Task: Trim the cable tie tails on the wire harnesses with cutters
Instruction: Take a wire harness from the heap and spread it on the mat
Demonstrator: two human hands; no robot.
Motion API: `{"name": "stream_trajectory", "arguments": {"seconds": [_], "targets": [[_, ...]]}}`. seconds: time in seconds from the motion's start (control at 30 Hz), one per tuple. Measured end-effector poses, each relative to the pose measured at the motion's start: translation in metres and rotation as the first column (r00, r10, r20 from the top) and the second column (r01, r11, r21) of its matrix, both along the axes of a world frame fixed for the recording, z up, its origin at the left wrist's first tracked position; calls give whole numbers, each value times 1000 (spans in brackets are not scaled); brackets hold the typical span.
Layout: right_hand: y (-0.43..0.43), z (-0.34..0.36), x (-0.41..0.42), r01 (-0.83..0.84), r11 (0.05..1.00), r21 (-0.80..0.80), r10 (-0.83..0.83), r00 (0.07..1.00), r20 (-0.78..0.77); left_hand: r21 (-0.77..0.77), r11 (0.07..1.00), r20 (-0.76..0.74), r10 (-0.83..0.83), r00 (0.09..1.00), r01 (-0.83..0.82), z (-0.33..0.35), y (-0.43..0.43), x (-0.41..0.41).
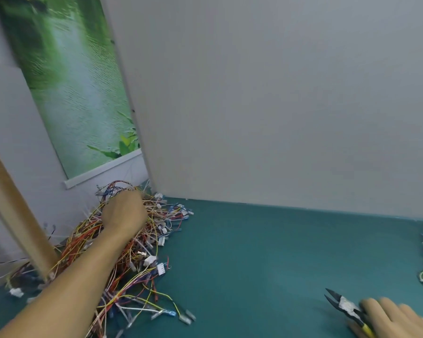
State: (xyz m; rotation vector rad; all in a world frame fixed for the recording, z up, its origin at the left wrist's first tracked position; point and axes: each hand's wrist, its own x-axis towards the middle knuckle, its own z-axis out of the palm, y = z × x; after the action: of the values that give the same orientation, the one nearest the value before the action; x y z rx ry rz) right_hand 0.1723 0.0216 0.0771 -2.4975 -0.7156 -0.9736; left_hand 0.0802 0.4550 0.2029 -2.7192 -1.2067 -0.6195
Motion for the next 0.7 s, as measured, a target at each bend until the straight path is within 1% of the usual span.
{"name": "stream_trajectory", "arguments": {"seconds": [0.1,0.2,0.33,0.4,0.47,0.5,0.53,0.57,0.6,0.7], "targets": [[0,-1,2,-5,1000,5,5,1000,13,-87,996,-63,19,998,-25,-5,5,2],[1,-3,5,-11,1000,0,11,1000,23,-114,992,-135,37,990,-53,-14,1,3],[-1,-6,8,-15,1000,-10,15,999,33,-174,979,-179,74,981,-106,-21,0,2],[-1,-7,8,-20,1000,-12,20,998,55,-269,957,-145,66,987,-103,-20,2,1],[-1,-8,8,-27,1000,-3,27,997,72,-416,909,-35,5,999,-19,-16,8,2],[0,-8,8,-28,1000,-1,28,997,74,-462,887,20,-15,1000,22,-14,12,1],[1,-8,9,-27,1000,4,27,997,71,-474,880,46,-25,999,44,-12,15,0],[2,-8,9,-21,1000,15,20,998,65,-450,892,43,-35,998,50,-11,19,-2],[2,-8,8,-12,999,30,11,998,59,-394,918,26,-38,999,45,-10,21,-4],[3,-7,4,-6,999,49,3,998,58,-164,986,-9,4,1000,-6,-7,29,-5]]}}
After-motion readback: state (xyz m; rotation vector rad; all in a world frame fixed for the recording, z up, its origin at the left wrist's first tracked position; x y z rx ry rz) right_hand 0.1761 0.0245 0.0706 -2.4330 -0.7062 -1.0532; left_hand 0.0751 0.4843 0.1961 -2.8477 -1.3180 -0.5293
